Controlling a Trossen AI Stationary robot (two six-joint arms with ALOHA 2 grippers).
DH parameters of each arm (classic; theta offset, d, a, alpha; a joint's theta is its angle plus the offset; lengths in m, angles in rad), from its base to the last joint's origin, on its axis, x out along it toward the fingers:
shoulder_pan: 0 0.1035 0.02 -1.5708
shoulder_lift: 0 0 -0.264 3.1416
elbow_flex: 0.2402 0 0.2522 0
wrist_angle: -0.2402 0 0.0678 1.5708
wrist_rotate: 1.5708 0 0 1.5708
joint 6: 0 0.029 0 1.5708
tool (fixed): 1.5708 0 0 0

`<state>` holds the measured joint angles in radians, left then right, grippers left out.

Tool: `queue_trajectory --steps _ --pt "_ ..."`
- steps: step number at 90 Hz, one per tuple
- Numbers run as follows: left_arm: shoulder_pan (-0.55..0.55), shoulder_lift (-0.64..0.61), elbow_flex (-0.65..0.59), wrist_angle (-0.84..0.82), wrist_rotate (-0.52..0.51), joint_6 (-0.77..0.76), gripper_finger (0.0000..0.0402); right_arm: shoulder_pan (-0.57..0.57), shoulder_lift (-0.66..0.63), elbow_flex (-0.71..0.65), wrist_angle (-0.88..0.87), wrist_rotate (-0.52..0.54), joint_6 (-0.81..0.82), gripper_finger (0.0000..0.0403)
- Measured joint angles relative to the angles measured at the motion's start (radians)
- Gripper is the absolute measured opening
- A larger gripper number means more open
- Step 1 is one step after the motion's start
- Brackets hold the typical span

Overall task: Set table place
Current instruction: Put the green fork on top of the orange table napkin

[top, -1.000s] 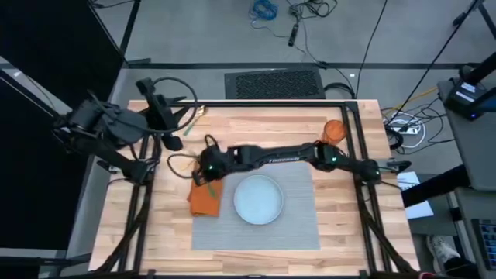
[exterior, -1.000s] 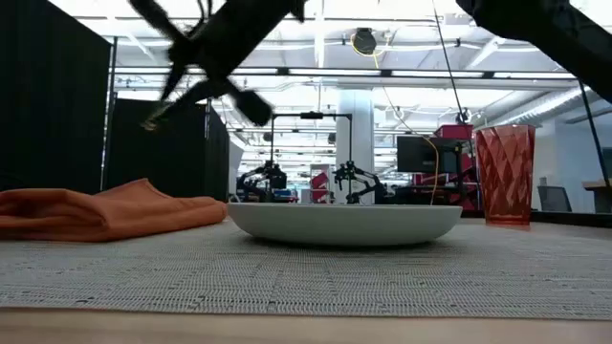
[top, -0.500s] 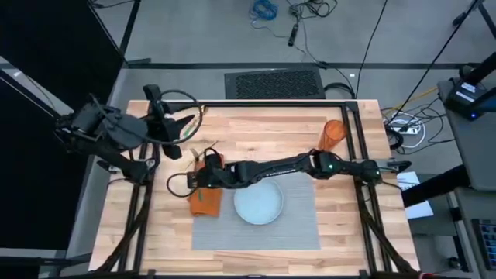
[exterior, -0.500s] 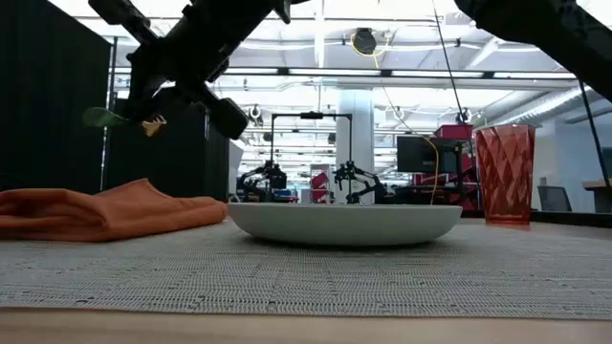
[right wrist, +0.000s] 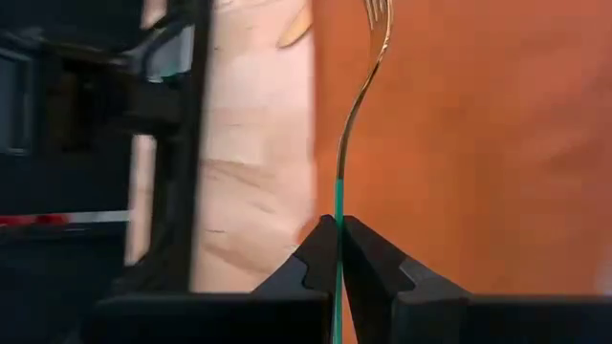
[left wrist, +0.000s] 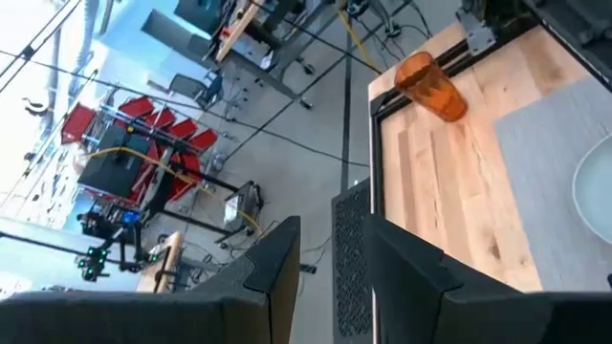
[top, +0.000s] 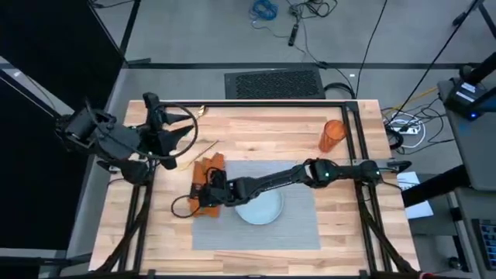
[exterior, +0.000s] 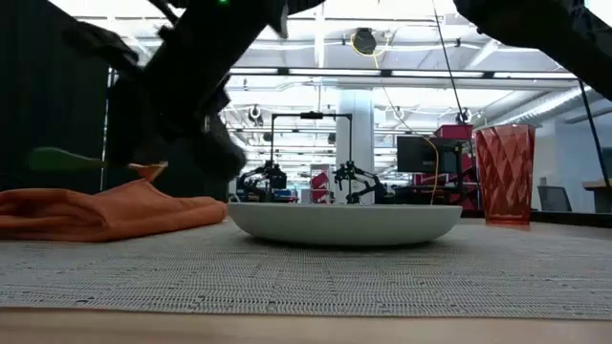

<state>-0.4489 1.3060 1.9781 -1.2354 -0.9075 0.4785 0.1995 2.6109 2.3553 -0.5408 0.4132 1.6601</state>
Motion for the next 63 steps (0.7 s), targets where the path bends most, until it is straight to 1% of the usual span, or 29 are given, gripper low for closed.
queue_trajectory --steps 18,33,63 --pt "-0.026 0.0 0.0 -0.002 0.0 -0.001 0.0105 0.012 0.011 0.002 -0.02 0.011 0.058 0.0" --pt "-0.045 0.0 0.0 -0.003 -0.001 -0.001 0.0105 0.012 0.011 0.001 -0.076 0.033 0.084 0.0" --pt "-0.065 0.0 0.0 -0.003 -0.001 -0.001 0.0105 -0.01 0.011 0.0 0.001 0.029 0.059 0.0"
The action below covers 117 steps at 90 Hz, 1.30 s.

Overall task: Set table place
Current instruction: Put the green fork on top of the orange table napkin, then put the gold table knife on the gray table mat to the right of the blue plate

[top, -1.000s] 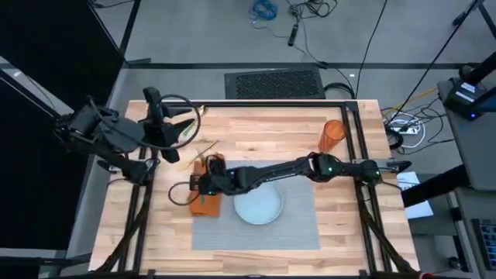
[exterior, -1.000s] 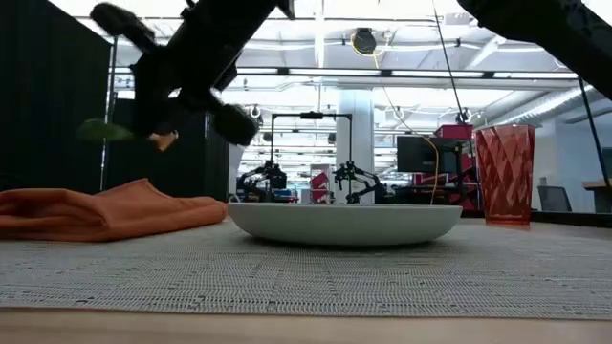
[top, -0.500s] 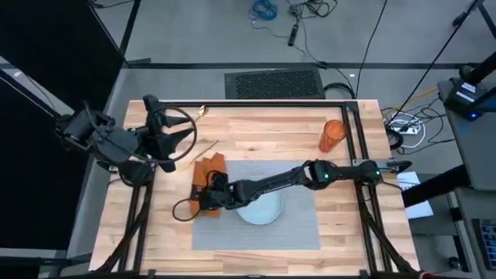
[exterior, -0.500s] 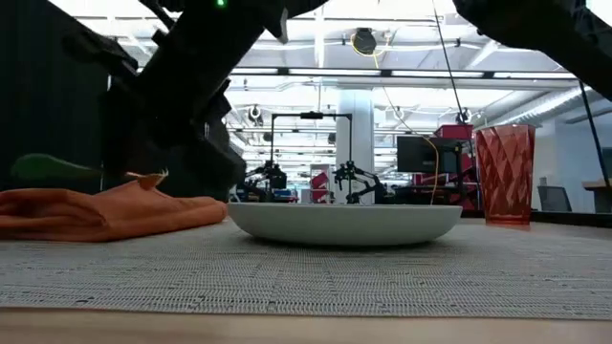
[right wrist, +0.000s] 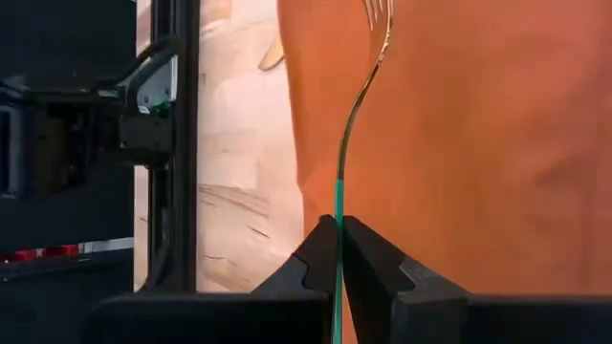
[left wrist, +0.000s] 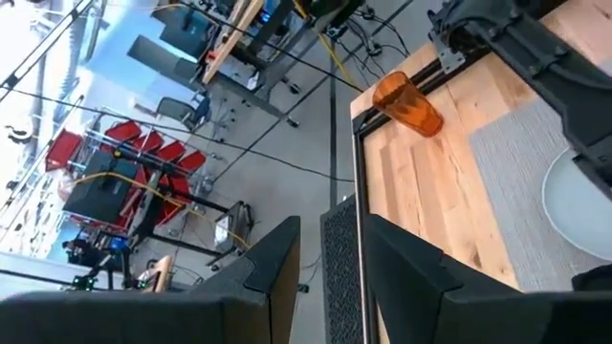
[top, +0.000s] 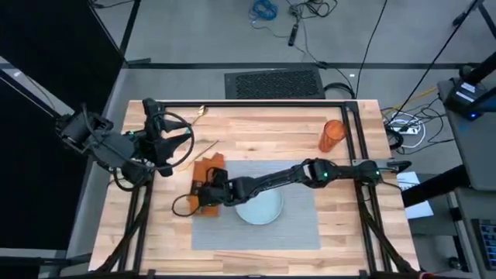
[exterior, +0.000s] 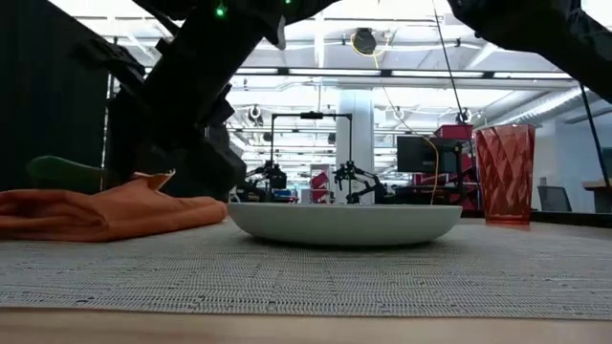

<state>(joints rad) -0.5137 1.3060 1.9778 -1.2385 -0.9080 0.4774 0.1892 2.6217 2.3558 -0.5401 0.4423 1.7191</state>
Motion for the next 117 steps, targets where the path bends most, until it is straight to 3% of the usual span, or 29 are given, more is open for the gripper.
queue_trajectory --steps 46,81,117 --pt "0.0 0.0 0.0 -0.008 0.0 -0.001 0.0105 -0.007 0.083 0.0 0.115 -0.049 0.016 0.0" --pt "-0.031 0.0 0.0 -0.04 -0.001 -0.019 0.0105 -0.005 0.072 0.0 0.085 0.038 -0.008 0.0002" --pt "-0.031 0.0 0.0 -0.04 -0.001 -0.025 0.0105 0.015 0.07 0.0 0.053 0.03 0.013 0.0077"
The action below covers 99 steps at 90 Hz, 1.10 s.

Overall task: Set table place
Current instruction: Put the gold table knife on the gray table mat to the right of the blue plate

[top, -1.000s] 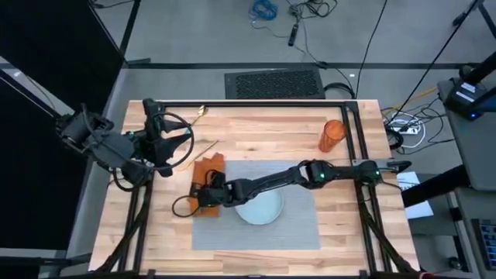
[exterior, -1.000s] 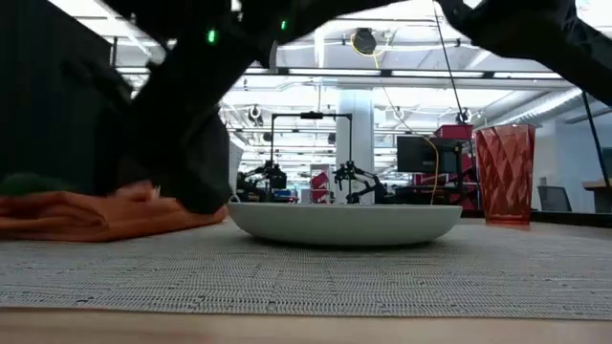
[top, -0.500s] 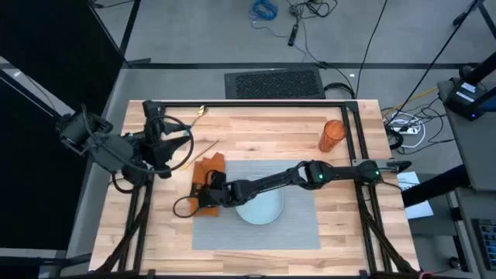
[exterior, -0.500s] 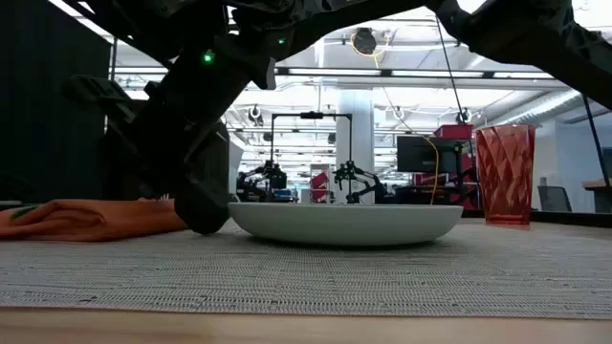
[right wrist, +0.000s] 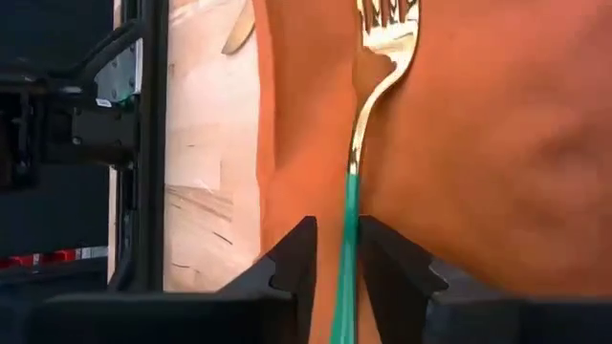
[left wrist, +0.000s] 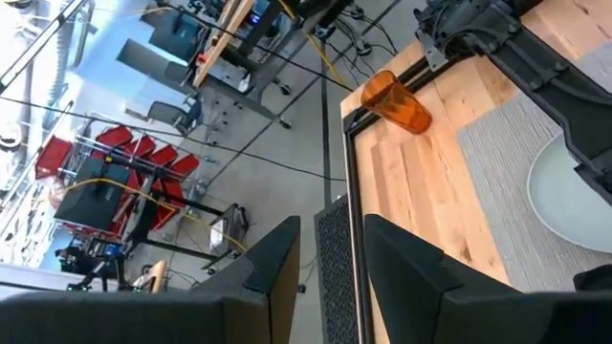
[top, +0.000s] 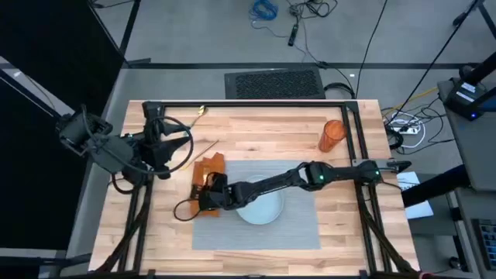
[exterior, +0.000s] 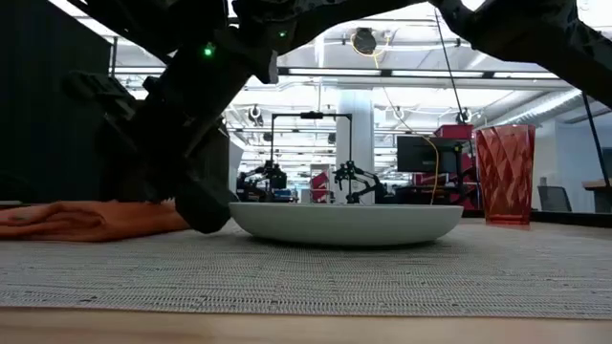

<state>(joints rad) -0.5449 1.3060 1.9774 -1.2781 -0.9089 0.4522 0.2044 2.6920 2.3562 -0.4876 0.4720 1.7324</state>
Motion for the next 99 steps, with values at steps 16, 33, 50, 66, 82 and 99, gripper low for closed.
queue_trajectory --steps 16,33,50,66,82,99 --pt "0.0 0.0 0.0 0.0 0.0 -0.001 0.0105 0.014 -0.026 -0.001 -0.075 0.034 0.021 0.0089" --pt "0.0 0.0 0.0 0.0 0.0 -0.002 0.0105 0.036 -0.097 -0.001 -0.187 0.137 0.006 0.0087" --pt "0.0 0.0 0.0 -0.006 0.0 -0.003 0.0105 0.057 -0.168 -0.001 -0.228 0.204 -0.12 0.0087" --pt "0.0 0.0 0.0 -0.051 0.0 -0.055 0.0105 0.09 -0.25 -0.001 -0.402 0.257 -0.207 0.0087" --pt "0.0 0.0 0.0 -0.1 0.014 -0.118 0.0105 0.126 -0.345 -0.001 -0.567 0.312 -0.321 0.0086" --pt "0.0 0.0 0.0 -0.146 0.019 -0.161 0.0105 0.151 -0.466 -0.001 -0.675 0.323 -0.551 0.0086"
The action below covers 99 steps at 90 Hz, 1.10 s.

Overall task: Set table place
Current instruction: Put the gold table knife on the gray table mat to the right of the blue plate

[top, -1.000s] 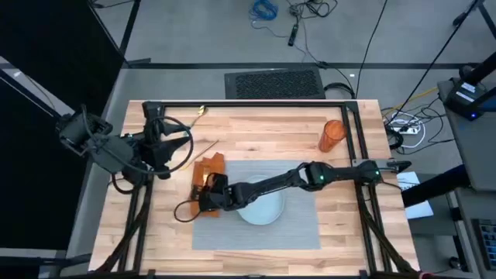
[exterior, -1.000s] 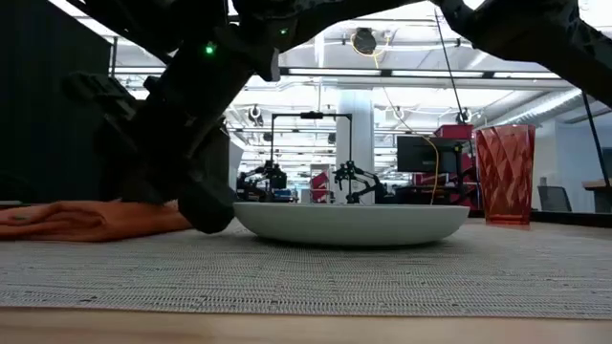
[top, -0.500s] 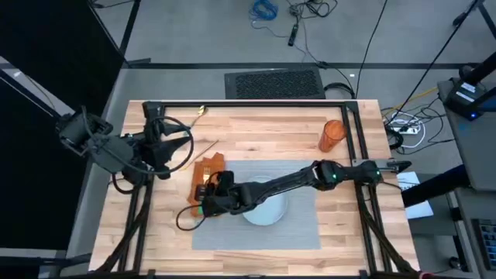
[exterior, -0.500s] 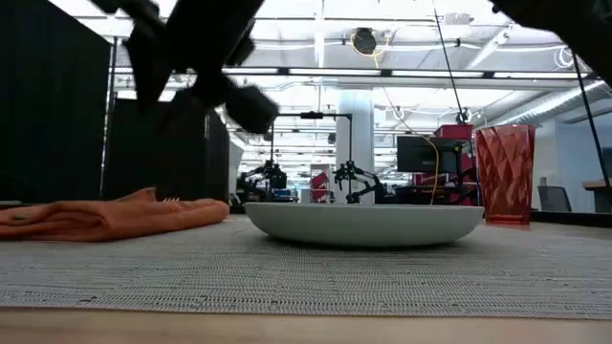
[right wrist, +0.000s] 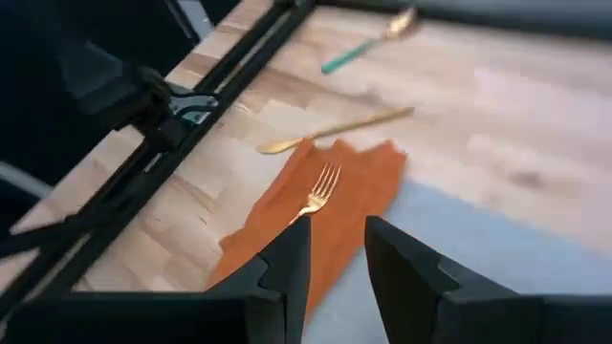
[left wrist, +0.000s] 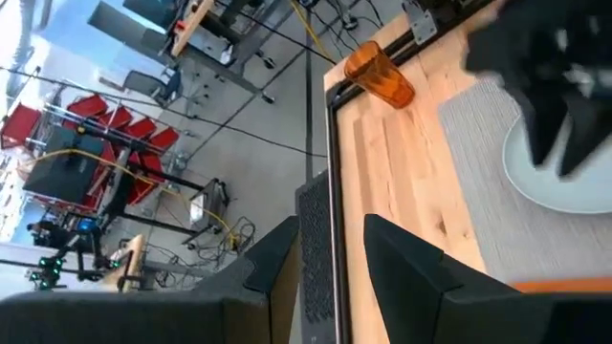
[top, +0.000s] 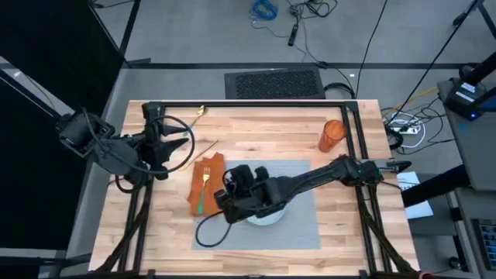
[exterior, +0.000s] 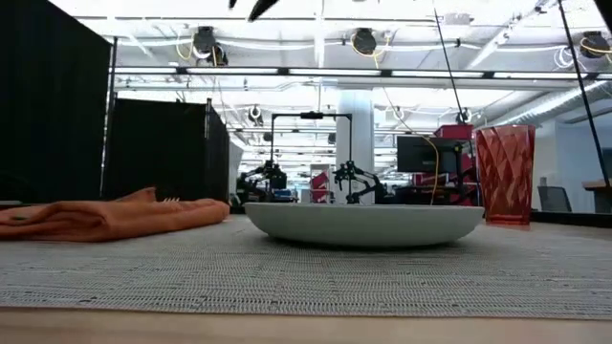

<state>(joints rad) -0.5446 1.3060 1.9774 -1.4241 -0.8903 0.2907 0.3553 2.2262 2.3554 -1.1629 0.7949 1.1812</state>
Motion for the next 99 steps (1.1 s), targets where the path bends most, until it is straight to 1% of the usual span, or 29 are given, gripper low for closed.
queue_trajectory --steps 7,13,21,26,36,40,47,56,68,77,89,99 --pt "0.0 0.0 0.0 -0.005 0.0 -0.03 0.0105 0.013 -0.041 0.0 -0.059 0.012 -0.092 0.0086" --pt "0.004 0.0 0.0 -0.011 0.002 -0.088 0.0105 0.03 -0.069 0.0 -0.129 0.039 -0.15 0.0086" --pt "0.029 0.005 -0.006 -0.031 0.015 -0.182 0.0105 0.053 -0.099 0.0 -0.241 0.077 -0.18 0.0086" --pt "0.063 0.009 -0.035 -0.052 0.018 -0.227 0.0105 0.065 -0.115 0.0 -0.309 0.095 -0.184 0.0086" --pt "0.175 0.01 -0.173 -0.047 0.019 -0.259 0.0105 0.085 -0.142 0.0 -0.405 0.107 -0.208 0.0086" --pt "0.236 0.011 -0.25 -0.03 0.02 -0.259 0.0105 0.091 -0.15 0.0 -0.406 0.112 -0.239 0.0086" --pt "0.341 0.014 -0.409 0.053 0.033 -0.242 0.0105 0.104 -0.159 0.0 -0.402 0.119 -0.316 0.0086" --pt "0.468 0.014 -0.58 0.18 0.109 -0.196 0.0105 0.113 -0.169 0.0 -0.406 0.116 -0.377 0.0086" --pt "0.604 0.014 -0.718 0.363 0.214 -0.188 0.0105 0.128 -0.185 0.0 -0.407 0.114 -0.454 0.0086" --pt "0.684 0.014 -0.763 0.46 0.265 -0.181 0.0105 0.147 -0.209 0.0 -0.407 0.113 -0.489 0.0086" --pt "0.8 0.021 -0.801 0.537 0.375 -0.183 0.0105 0.186 -0.258 0.0 -0.408 0.096 -0.541 0.0086" --pt "0.873 0.049 -0.83 0.548 0.442 -0.203 0.0105 0.222 -0.294 0.001 -0.408 0.09 -0.551 0.0086"
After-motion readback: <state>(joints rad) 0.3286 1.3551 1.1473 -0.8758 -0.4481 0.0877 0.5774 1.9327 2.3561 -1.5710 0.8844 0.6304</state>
